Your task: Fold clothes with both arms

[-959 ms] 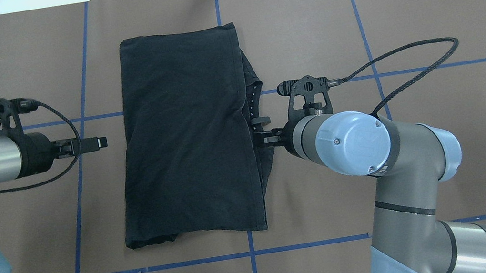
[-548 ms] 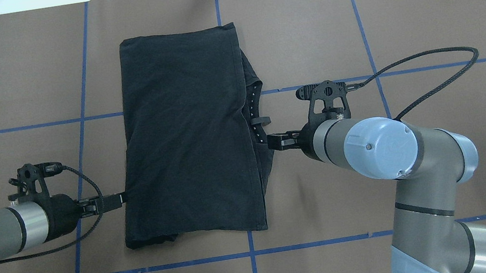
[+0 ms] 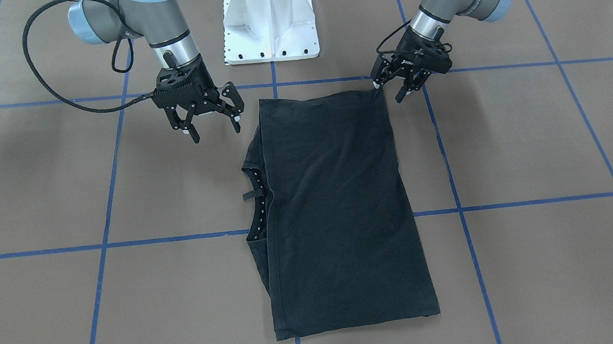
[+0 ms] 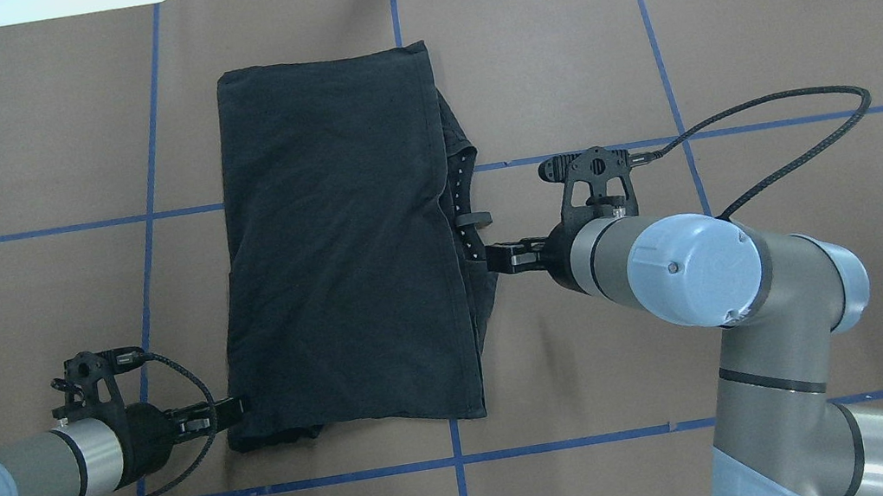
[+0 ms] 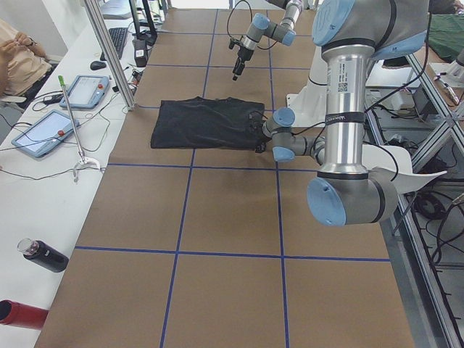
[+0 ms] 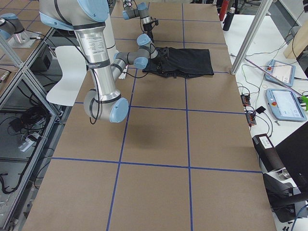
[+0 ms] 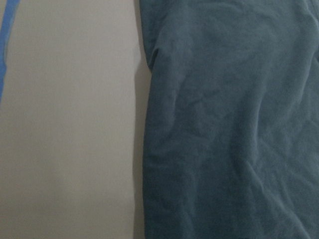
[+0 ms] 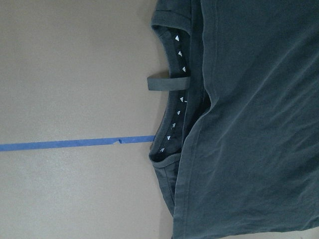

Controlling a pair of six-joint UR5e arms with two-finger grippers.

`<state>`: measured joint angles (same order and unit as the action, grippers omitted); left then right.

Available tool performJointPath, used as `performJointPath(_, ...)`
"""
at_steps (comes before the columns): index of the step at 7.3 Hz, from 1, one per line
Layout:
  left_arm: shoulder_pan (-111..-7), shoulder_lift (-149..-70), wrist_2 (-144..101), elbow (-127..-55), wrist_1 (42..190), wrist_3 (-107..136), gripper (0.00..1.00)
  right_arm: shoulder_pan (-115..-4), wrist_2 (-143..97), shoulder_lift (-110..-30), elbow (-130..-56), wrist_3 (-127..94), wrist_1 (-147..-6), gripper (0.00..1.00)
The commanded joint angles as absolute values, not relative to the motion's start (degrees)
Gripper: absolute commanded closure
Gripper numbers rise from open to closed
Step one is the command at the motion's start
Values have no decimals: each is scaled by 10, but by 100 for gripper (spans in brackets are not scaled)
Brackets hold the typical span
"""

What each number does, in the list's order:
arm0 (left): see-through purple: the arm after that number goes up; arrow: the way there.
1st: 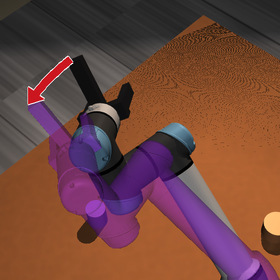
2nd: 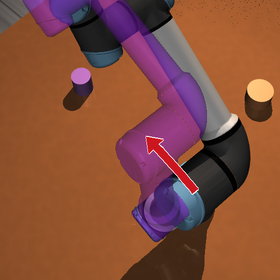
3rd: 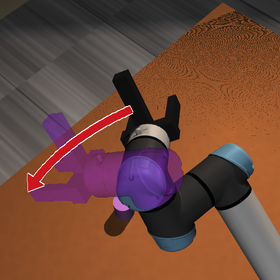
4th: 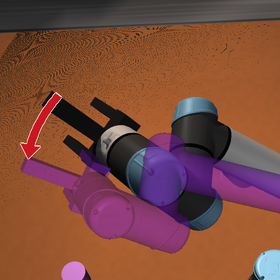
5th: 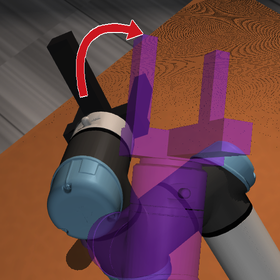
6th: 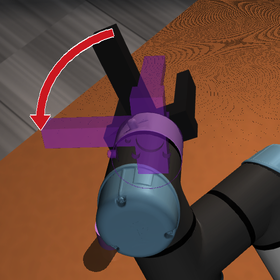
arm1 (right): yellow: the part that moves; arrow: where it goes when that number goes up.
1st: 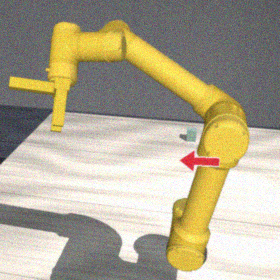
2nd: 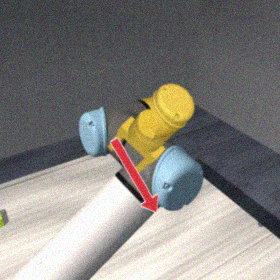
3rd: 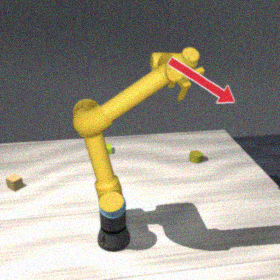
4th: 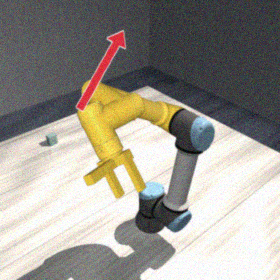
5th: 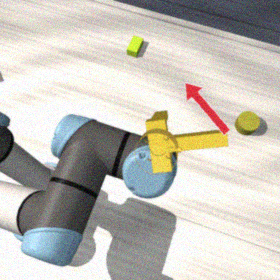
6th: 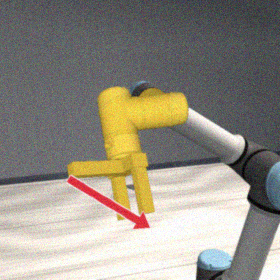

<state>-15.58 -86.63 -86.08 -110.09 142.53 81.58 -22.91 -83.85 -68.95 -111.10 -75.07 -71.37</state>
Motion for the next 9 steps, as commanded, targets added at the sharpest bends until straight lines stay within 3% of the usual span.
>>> performJointPath(1,-147,-867,-860,-1093,1423,817,40,-229,-838,-689,-1110,-751,-715,0)
performJointPath(7,-119,-878,-864,-1089,1423,833,47,-229,-838,-690,-1109,-747,-715,0)
performJointPath(8,-115,-880,-864,-1089,1423,836,56,-228,-837,-690,-1109,-747,-714,0)
performJointPath(9,-113,-880,-863,-1090,1423,849,79,-228,-836,-690,-1109,-747,-715,0)
